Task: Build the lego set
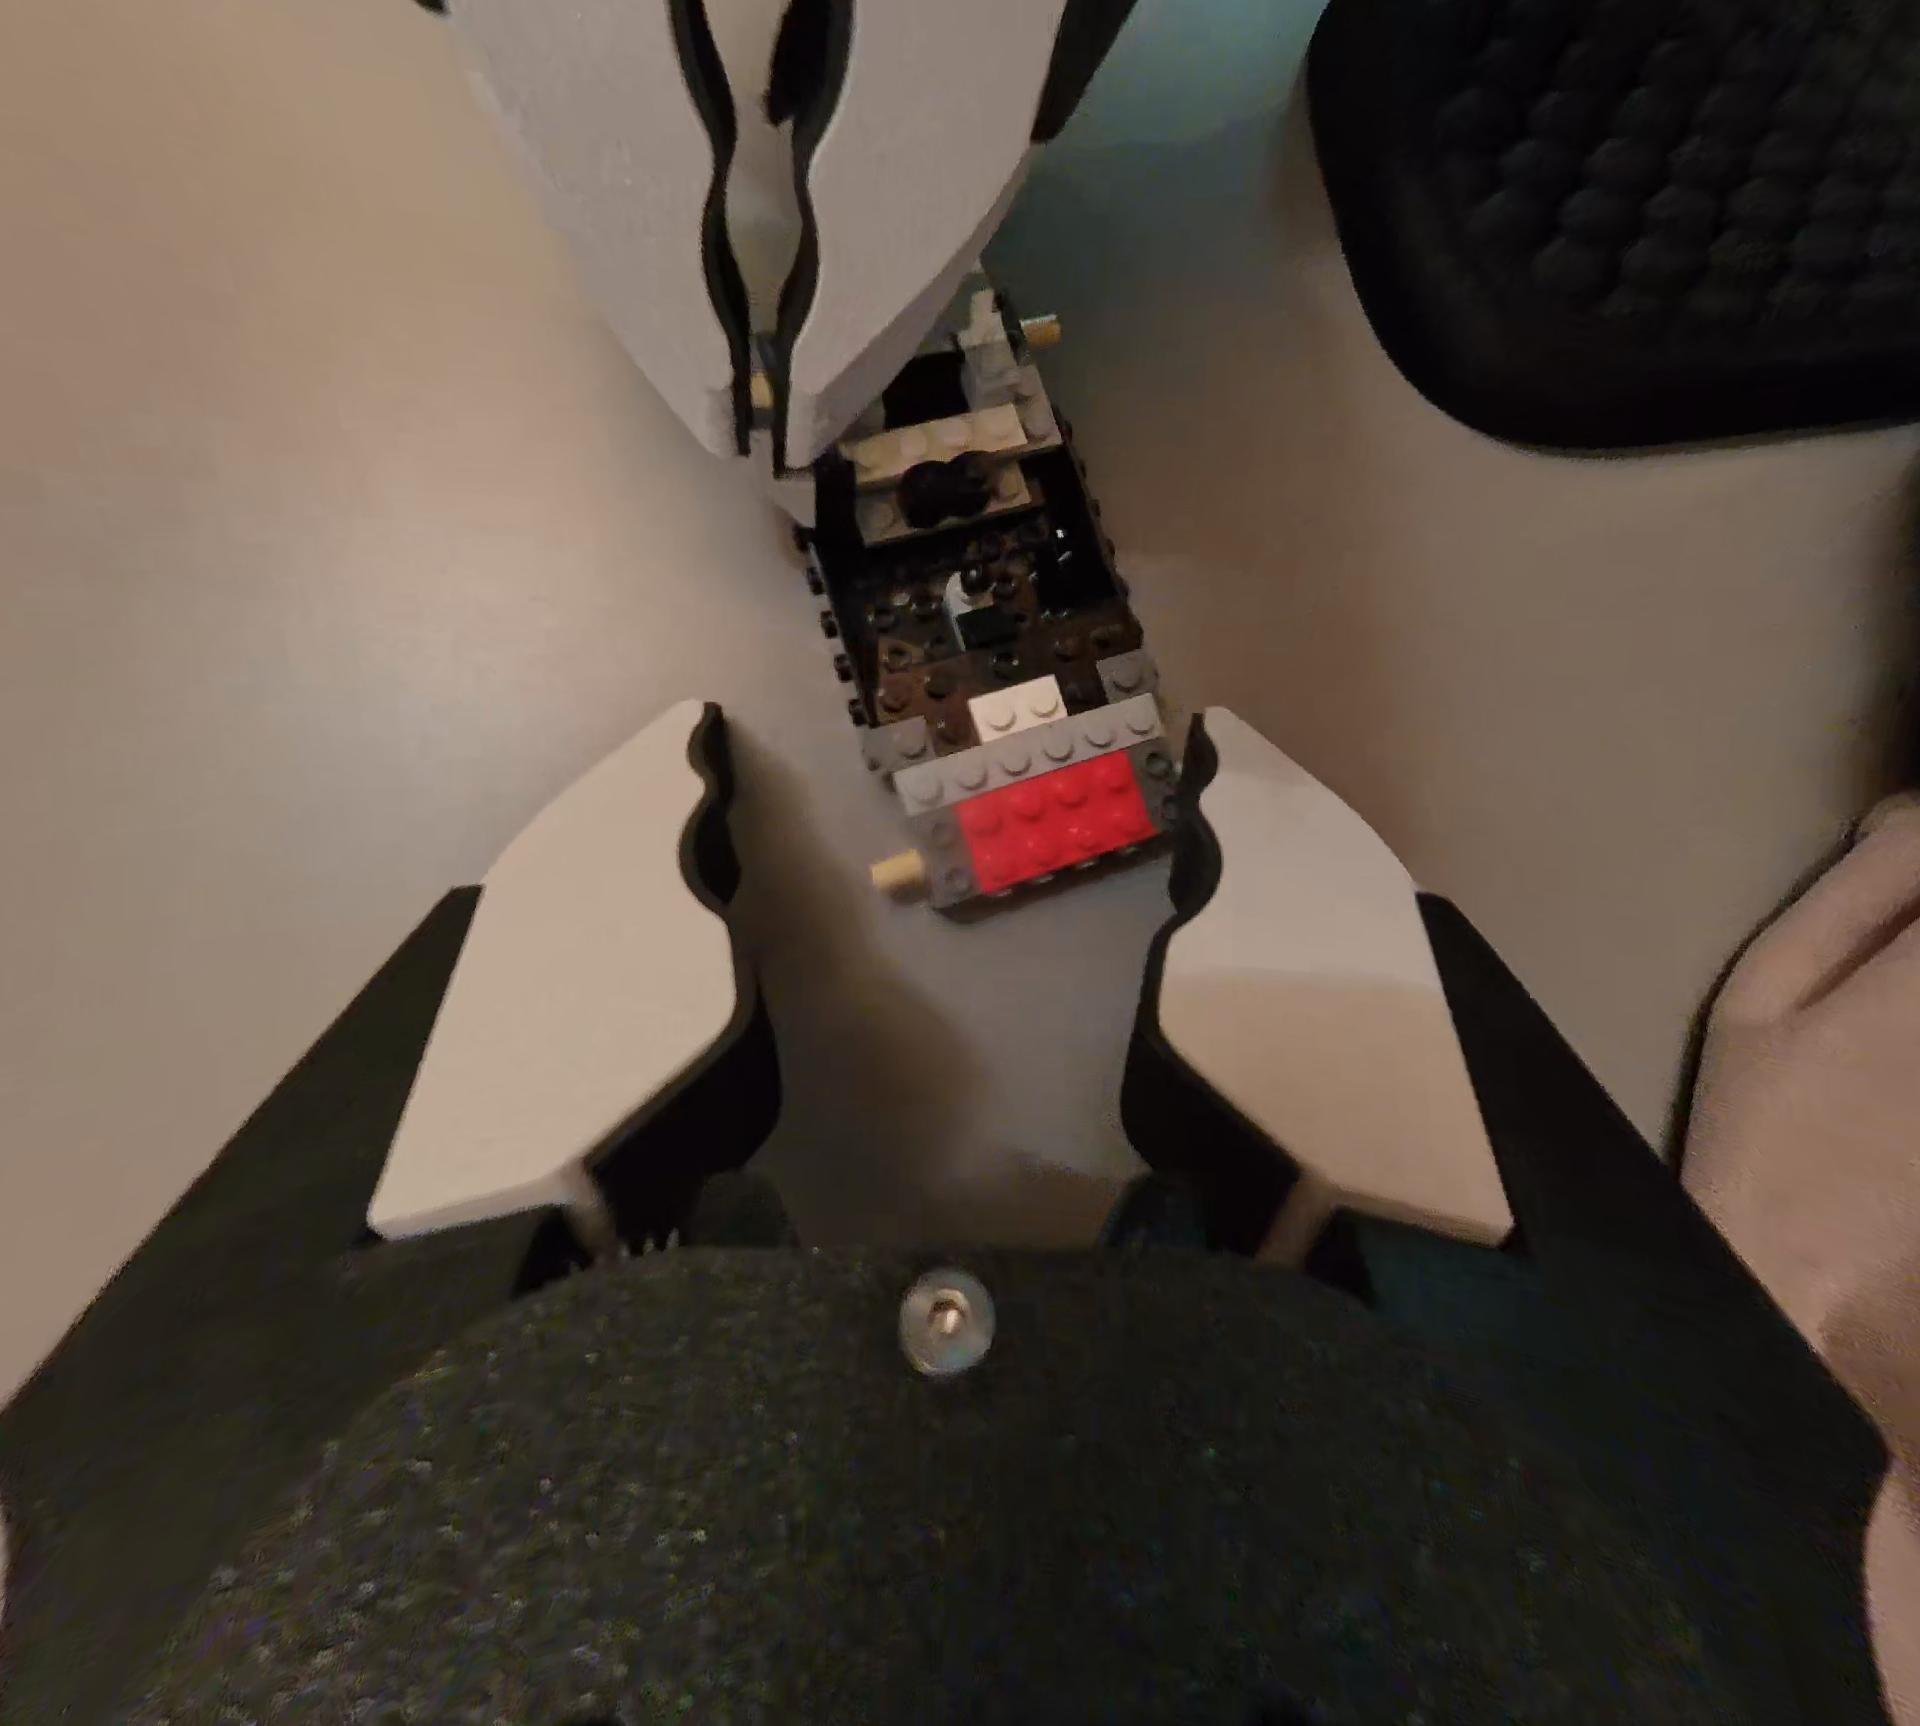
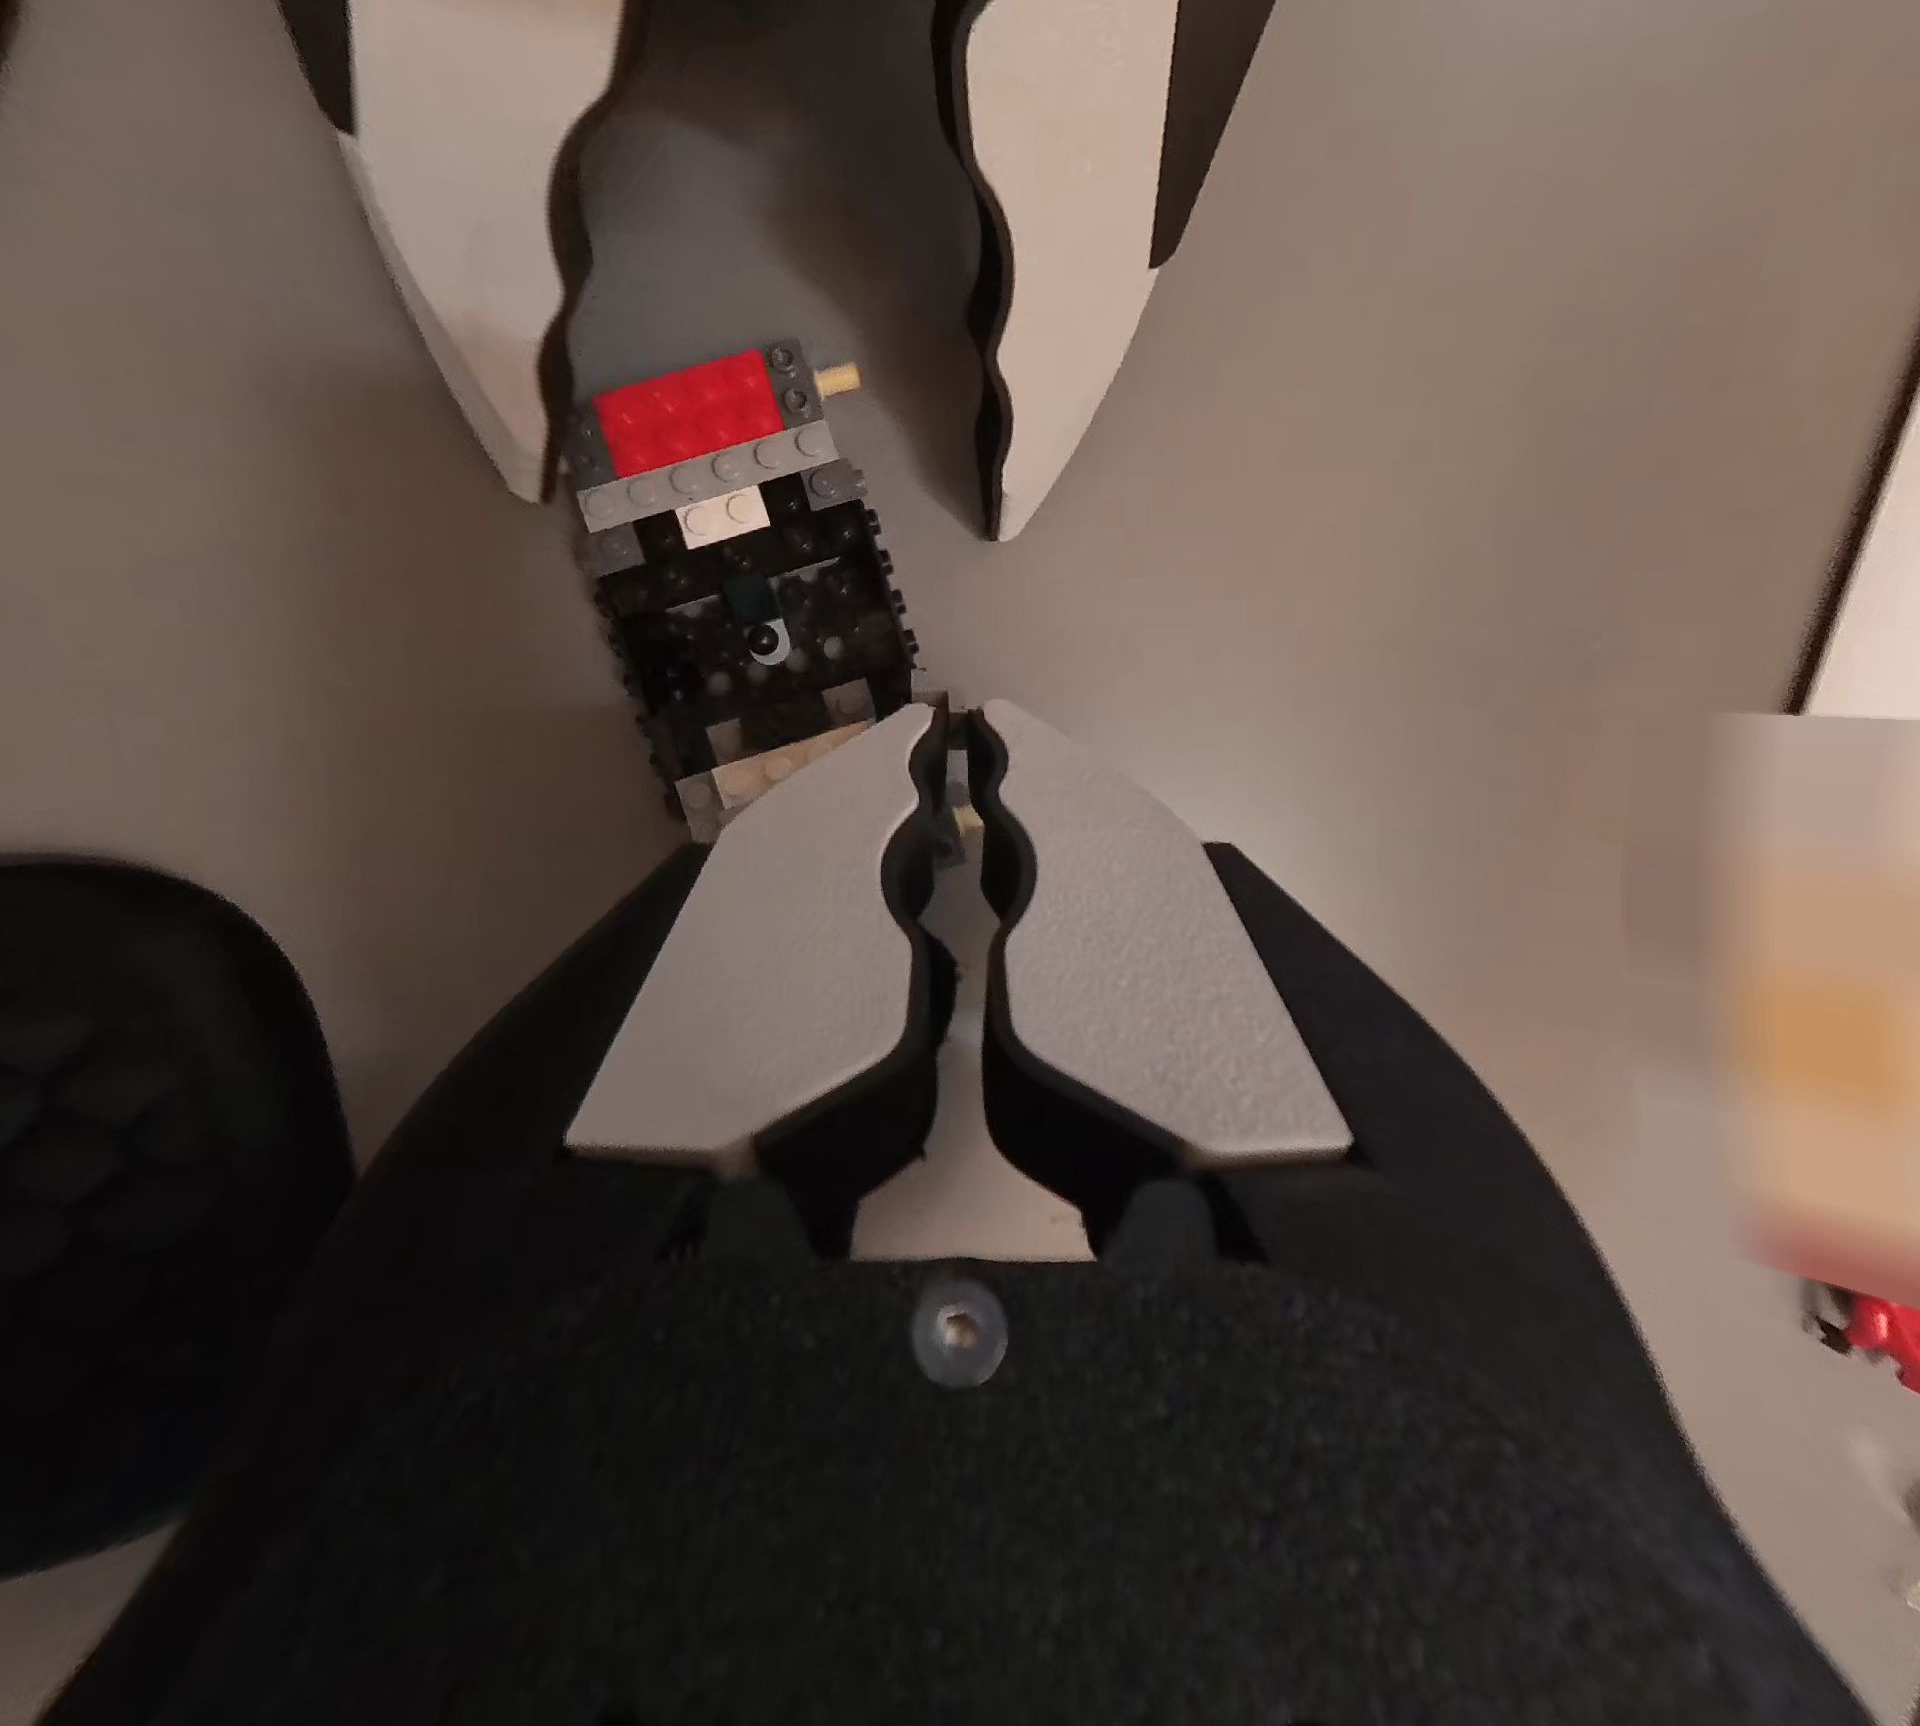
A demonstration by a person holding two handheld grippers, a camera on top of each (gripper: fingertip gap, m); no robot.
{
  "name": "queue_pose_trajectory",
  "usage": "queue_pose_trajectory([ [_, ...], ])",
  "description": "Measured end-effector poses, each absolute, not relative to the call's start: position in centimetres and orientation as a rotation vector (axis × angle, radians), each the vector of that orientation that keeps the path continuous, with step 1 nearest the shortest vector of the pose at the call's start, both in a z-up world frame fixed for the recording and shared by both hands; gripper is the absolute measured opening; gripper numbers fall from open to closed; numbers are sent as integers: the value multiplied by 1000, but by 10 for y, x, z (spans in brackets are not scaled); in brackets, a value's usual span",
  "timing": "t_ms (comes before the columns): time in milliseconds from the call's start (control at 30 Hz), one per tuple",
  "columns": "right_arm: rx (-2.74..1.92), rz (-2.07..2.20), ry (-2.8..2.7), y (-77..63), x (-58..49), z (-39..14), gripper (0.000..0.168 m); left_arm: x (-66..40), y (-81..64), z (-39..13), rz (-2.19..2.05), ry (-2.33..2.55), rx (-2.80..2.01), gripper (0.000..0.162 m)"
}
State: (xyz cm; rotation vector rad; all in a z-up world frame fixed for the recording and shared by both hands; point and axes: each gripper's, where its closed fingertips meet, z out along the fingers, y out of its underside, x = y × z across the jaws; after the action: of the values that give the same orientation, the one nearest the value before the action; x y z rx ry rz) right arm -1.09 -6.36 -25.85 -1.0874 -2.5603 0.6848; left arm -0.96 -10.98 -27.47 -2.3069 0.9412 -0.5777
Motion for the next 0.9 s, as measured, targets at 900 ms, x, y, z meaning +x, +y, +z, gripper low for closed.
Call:
queue_pose_trajectory([
  [900, -1245, 811, -2483, -35, -32, -270, 2, -28, -125, -279, -525, 1122, -2283, 57],
])
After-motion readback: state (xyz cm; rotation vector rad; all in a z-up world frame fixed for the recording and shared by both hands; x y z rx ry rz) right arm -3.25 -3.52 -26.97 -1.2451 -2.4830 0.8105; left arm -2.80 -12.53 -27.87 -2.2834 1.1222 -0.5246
